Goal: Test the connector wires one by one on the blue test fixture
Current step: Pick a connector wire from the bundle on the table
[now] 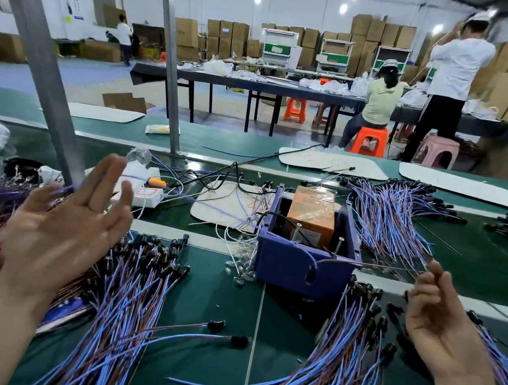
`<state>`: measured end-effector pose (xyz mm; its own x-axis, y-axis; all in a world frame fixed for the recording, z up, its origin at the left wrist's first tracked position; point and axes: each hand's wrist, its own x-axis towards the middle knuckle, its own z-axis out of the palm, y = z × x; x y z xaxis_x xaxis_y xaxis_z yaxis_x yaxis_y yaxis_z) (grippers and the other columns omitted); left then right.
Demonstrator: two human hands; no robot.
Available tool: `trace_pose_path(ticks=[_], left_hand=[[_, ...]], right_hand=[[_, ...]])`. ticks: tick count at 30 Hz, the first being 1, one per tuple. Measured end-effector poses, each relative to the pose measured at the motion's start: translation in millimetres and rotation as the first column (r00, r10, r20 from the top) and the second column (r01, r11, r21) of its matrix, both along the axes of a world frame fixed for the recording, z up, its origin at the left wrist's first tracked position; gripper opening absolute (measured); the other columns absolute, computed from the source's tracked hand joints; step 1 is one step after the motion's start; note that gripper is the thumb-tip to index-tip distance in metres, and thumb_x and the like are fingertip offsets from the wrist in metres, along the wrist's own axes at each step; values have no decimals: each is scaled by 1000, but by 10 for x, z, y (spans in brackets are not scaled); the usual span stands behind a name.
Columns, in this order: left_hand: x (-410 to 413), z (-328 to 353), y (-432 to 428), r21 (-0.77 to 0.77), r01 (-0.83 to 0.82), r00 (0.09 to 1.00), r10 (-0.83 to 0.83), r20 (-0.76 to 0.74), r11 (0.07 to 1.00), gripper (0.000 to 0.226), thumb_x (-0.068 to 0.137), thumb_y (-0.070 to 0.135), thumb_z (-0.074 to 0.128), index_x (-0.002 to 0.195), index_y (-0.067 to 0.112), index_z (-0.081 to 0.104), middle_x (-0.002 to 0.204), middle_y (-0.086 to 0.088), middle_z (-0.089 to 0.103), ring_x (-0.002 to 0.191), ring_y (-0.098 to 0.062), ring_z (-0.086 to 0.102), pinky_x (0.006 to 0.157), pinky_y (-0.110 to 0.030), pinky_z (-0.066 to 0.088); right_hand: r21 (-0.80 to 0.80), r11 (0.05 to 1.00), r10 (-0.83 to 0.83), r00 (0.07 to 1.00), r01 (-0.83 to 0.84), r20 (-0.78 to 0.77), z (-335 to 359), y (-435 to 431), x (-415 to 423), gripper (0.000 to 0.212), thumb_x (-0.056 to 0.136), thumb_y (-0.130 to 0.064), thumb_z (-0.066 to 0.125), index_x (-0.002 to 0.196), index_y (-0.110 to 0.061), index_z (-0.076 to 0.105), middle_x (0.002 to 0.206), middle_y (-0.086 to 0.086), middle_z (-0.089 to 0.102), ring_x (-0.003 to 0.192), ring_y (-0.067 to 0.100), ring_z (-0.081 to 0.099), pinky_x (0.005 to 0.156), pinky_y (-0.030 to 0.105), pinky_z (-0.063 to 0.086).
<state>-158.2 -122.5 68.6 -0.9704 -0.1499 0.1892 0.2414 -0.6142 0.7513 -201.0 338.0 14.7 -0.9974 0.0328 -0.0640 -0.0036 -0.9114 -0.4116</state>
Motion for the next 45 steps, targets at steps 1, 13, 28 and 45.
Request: trace_pose_path(ticks=[1,13,28,45], left_hand=[[-75,41,103,8,30,1000,-30,4,1000,57,94,27,27,145,4,35,152,-4,34,137,-23,31,114,-33,14],[-648,82,1213,-754,-41,998,-7,-60,656,27,84,38,48,90,25,71,65,12,61,61,-3,52,63,-18,48],[-1002,-225,1709,-956,219,967,-174,186,194,42,102,26,38,88,14,75,55,4,43,47,-9,34,47,-20,30],[-1071,-349,1876,-988,63,998,-25,60,137,33,98,24,47,72,22,68,54,-1,41,50,-15,36,54,-26,31]], right_hand=[[137,989,-63,997,56,48,-21,-19,-53,27,86,-28,57,72,-17,77,70,-6,62,54,-1,56,53,4,46],[867,496,-139,981,-52,138,158,-219,-134,24,97,-25,49,111,-19,68,85,4,64,55,10,41,45,19,32],[996,83,-194,981,33,-17,252,-158,-19,21,89,-9,65,81,-24,77,72,12,68,46,4,46,43,15,35],[997,72,-145,989,19,-8,230,-121,-37,26,88,-5,60,74,-19,77,41,-15,53,35,-2,40,36,7,29]])
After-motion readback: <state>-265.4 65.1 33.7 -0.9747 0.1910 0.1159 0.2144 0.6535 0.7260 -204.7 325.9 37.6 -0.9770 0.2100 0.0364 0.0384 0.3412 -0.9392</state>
